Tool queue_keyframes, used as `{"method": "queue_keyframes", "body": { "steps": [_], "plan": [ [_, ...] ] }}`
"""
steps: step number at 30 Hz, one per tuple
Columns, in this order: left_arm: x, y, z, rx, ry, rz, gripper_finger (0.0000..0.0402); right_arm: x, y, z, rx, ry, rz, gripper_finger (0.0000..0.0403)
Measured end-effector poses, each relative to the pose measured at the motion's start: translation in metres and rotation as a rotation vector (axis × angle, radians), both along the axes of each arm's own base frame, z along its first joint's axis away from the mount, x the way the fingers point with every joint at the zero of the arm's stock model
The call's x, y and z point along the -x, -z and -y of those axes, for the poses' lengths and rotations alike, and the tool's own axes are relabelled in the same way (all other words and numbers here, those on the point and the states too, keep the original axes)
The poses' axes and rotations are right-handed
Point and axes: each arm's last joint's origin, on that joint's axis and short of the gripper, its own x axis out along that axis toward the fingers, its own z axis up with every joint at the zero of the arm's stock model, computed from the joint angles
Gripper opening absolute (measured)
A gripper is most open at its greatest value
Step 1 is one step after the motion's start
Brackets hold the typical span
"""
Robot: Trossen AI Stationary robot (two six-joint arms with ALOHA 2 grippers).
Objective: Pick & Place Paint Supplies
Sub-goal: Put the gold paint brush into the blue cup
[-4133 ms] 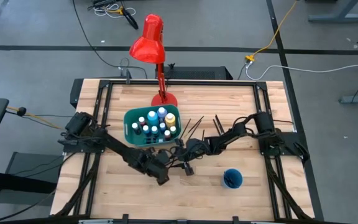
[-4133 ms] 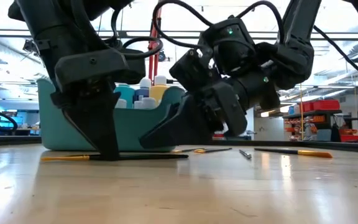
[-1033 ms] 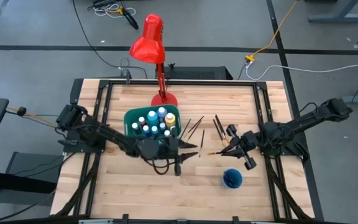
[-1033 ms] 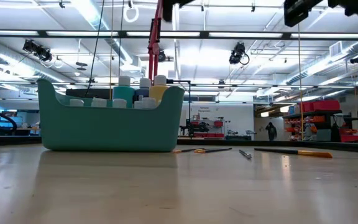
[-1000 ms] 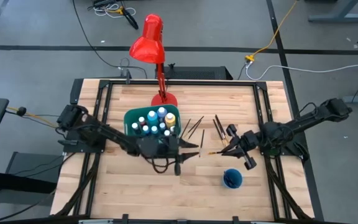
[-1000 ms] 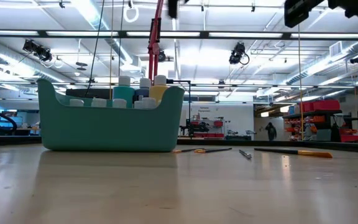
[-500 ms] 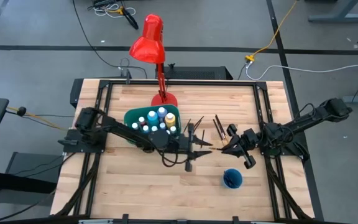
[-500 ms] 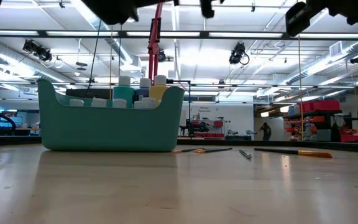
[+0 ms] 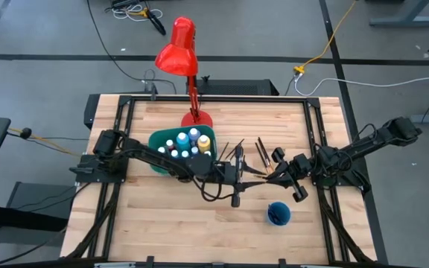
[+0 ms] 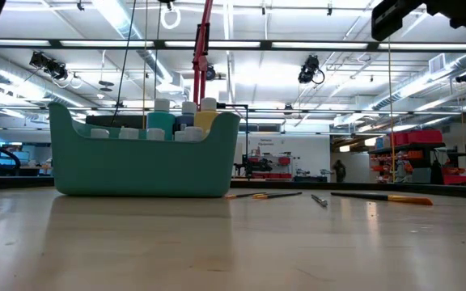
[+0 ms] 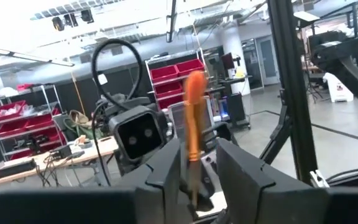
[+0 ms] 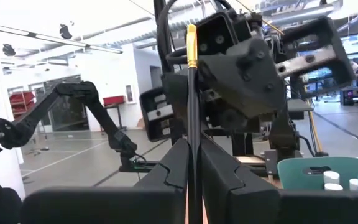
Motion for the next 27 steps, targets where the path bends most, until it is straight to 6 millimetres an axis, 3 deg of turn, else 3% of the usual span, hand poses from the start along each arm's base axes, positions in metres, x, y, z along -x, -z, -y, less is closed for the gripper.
{"method": "queue_keyframes", "body": {
  "steps": [8, 12, 21, 27],
  "plan": [
    [-0.001, 0.0, 0.0, 0.002, -0.001, -0.013, 0.0022, 0.0, 0.001, 0.0, 0.016, 0.001, -0.007, 0.003],
    [-0.001, 0.004, 0.0, 0.029, -0.014, -0.055, 0.0023, -0.001, 0.005, -0.001, 0.067, -0.001, -0.028, 0.0049],
    [-0.004, 0.02, -0.003, 0.13, -0.065, -0.231, 0.0024, -0.004, 0.017, 0.005, 0.133, 0.152, -0.146, 0.0136],
    [-0.006, 0.028, -0.012, 0.214, -0.034, -0.32, 0.0032, -0.007, 0.021, 0.007, 0.081, 0.105, -0.243, 0.0147]
  ]
}}
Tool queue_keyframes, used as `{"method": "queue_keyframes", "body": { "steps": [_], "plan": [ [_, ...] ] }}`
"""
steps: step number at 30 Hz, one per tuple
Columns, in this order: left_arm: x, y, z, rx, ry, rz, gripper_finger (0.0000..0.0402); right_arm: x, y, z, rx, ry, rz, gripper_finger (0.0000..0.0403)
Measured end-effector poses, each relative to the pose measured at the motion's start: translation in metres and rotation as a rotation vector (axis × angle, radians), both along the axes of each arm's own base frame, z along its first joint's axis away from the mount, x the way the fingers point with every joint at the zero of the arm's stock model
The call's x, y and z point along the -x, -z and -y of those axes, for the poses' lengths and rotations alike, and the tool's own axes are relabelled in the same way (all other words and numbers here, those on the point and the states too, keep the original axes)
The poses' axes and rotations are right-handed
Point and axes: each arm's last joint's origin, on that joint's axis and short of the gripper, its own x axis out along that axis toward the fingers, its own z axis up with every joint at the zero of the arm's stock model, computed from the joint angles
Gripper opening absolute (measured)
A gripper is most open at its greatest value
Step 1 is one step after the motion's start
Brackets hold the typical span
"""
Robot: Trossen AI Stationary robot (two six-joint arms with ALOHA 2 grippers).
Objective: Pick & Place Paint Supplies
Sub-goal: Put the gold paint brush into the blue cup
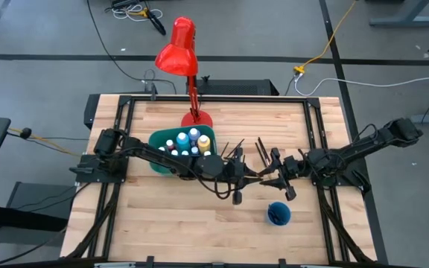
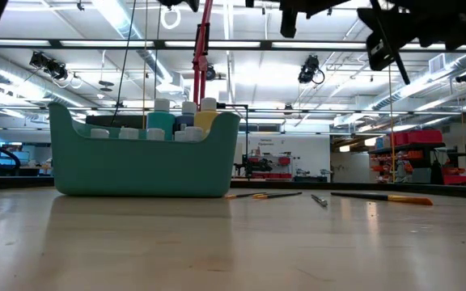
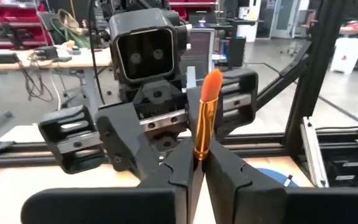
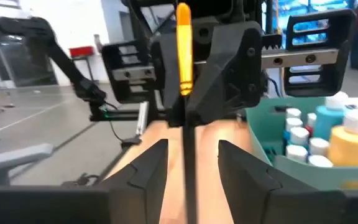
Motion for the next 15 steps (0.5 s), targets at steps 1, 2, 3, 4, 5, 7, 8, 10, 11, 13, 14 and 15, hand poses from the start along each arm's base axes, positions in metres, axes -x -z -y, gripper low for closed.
{"method": "queue_keyframes", "body": {
  "steps": [1, 2, 3, 4, 5, 7, 8, 10, 11, 13, 14, 15],
  "plan": [
    [-0.0003, 0.0, -0.0014, 0.01, 0.011, -0.001, 0.0035, -0.0013, -0.0009, 0.0008, 0.005, 0.006, -0.015, 0.0144],
    [-0.0005, 0.0001, -0.0024, 0.025, 0.014, -0.002, 0.0036, -0.0025, -0.0017, 0.0016, 0.01, 0.013, -0.032, 0.0141],
    [-0.0007, 0.0001, -0.0035, 0.03, 0.011, -0.002, 0.0036, -0.0037, -0.0025, 0.0024, 0.014, 0.021, -0.051, 0.0136],
    [-0.0008, 0.0001, -0.0044, 0.03, 0.007, -0.002, 0.0035, -0.0047, -0.0026, 0.0032, 0.015, 0.026, -0.076, 0.0131],
    [-0.0009, 0.0001, -0.0048, 0.028, 0.001, -0.002, 0.0033, -0.0053, -0.0021, 0.0038, 0.012, 0.03, -0.098, 0.0126],
    [-0.0011, -0.0004, -0.0061, 0.022, -0.005, 0.003, 0.0027, -0.0061, -0.0025, 0.0046, 0.016, 0.033, -0.112, 0.0115],
    [-0.0012, -0.0009, -0.0062, 0.024, -0.002, 0.008, 0.0024, -0.0063, -0.0032, 0.0048, 0.021, 0.033, -0.104, 0.0109],
    [-0.0012, -0.0007, -0.0063, 0.024, 0.0, 0.007, 0.0024, -0.0064, -0.0043, 0.0049, 0.031, 0.033, -0.091, 0.0095],
    [-0.0012, 0.0006, -0.0064, 0.022, 0.002, -0.007, 0.0026, -0.0065, -0.0048, 0.0049, 0.033, 0.034, -0.085, 0.0086],
    [-0.0008, 0.0049, -0.0063, 0.018, 0.001, -0.051, 0.0033, -0.0066, -0.0061, 0.0049, 0.03, 0.034, -0.074, 0.0068],
    [-0.0007, 0.0062, -0.0062, 0.019, 0.001, -0.064, 0.0036, -0.0066, -0.0055, 0.0048, 0.032, 0.033, -0.078, 0.0057],
    [-0.0006, 0.0073, -0.0064, 0.024, 0.0, -0.077, 0.0039, -0.0067, -0.0052, 0.0048, 0.034, 0.033, -0.081, 0.0045]
  ]
}}
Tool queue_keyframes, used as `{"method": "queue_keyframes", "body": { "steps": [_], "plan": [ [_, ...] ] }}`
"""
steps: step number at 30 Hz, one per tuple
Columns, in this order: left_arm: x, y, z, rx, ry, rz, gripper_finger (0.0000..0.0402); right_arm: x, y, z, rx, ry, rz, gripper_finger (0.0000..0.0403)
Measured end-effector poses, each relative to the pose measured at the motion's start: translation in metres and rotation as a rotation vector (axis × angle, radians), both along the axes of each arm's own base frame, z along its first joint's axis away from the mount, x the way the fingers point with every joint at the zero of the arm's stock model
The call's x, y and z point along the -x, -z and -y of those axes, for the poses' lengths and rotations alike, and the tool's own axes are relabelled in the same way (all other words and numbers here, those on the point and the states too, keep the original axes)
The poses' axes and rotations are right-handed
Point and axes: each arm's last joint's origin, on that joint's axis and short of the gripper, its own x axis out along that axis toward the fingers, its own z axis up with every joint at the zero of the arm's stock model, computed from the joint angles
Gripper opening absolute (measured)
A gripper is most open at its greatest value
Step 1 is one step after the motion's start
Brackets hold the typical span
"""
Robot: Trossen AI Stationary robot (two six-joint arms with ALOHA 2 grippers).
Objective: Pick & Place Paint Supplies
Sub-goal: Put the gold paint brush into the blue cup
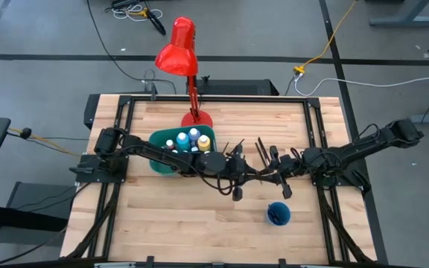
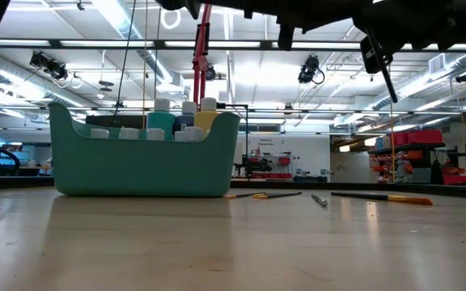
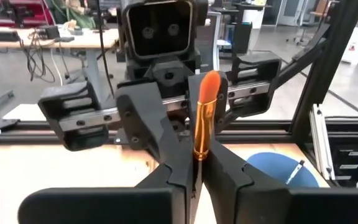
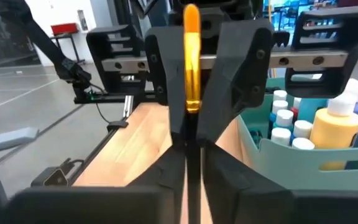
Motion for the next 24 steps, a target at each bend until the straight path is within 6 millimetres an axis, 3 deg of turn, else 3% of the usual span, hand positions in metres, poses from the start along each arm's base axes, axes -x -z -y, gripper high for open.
{"method": "queue_keyframes", "body": {
  "steps": [2, 9, 24],
  "plan": [
    [0.0, 0.0, 0.0, 0.013, -0.001, -0.005, 0.004, 0.0, 0.0, 0.0, 0.001, 0.0, -0.001, 0.0025],
    [0.0, -0.001, 0.0, 0.012, -0.002, 0.001, 0.004, 0.0, 0.0, -0.001, -0.038, -0.017, -0.008, 0.0024],
    [0.001, 0.0, 0.0, -0.04, -0.096, -0.013, 0.0128, 0.014, -0.005, 0.001, -0.048, 0.034, -0.033, 0.0028]
  ]
}}
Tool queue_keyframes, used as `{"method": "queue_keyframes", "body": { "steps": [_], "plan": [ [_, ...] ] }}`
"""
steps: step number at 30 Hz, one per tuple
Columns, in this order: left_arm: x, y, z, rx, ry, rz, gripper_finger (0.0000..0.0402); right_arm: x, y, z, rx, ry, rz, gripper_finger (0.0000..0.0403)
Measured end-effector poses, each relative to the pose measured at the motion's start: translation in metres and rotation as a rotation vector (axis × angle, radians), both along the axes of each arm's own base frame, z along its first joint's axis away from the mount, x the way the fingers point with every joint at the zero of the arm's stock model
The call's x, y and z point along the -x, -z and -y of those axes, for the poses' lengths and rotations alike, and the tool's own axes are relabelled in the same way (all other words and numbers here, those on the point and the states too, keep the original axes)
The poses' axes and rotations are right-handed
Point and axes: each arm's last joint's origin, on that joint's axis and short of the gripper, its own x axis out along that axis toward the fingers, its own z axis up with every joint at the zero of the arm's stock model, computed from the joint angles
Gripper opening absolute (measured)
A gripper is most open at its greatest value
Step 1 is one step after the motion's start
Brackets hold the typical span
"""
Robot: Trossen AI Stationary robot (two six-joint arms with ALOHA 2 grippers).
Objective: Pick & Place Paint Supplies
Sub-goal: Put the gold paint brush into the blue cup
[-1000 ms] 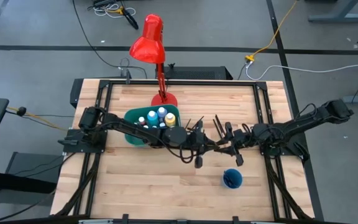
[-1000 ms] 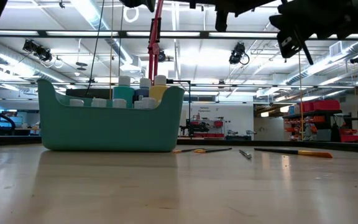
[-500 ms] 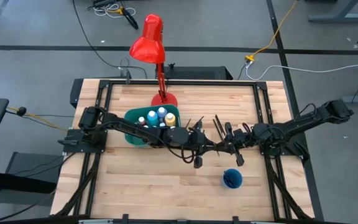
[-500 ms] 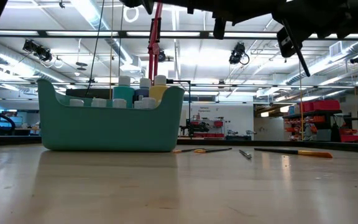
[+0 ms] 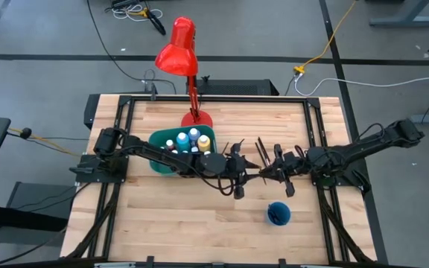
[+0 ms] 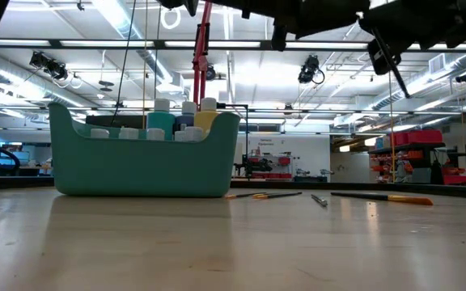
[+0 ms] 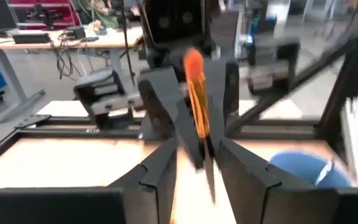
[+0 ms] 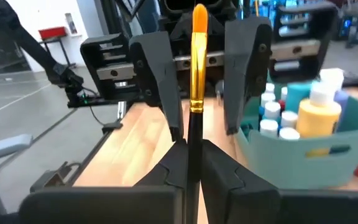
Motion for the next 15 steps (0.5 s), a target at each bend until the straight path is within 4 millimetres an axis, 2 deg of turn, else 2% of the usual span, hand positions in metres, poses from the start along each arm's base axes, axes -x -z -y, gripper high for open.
{"method": "queue_keyframes", "body": {
  "steps": [4, 10, 15],
  "plan": [
    [0.003, -0.002, 0.006, -0.006, 0.012, -0.003, 0.0129, 0.011, -0.001, -0.002, -0.03, -0.032, -0.038, 0.0028],
    [0.009, -0.005, 0.027, 0.003, 0.083, -0.023, 0.0123, 0.029, -0.018, -0.007, -0.062, -0.124, 0.08, 0.0029],
    [0.013, -0.004, 0.042, -0.046, 0.069, -0.029, 0.0124, 0.039, -0.02, -0.022, -0.061, -0.443, 0.091, 0.0029]
  ]
}}
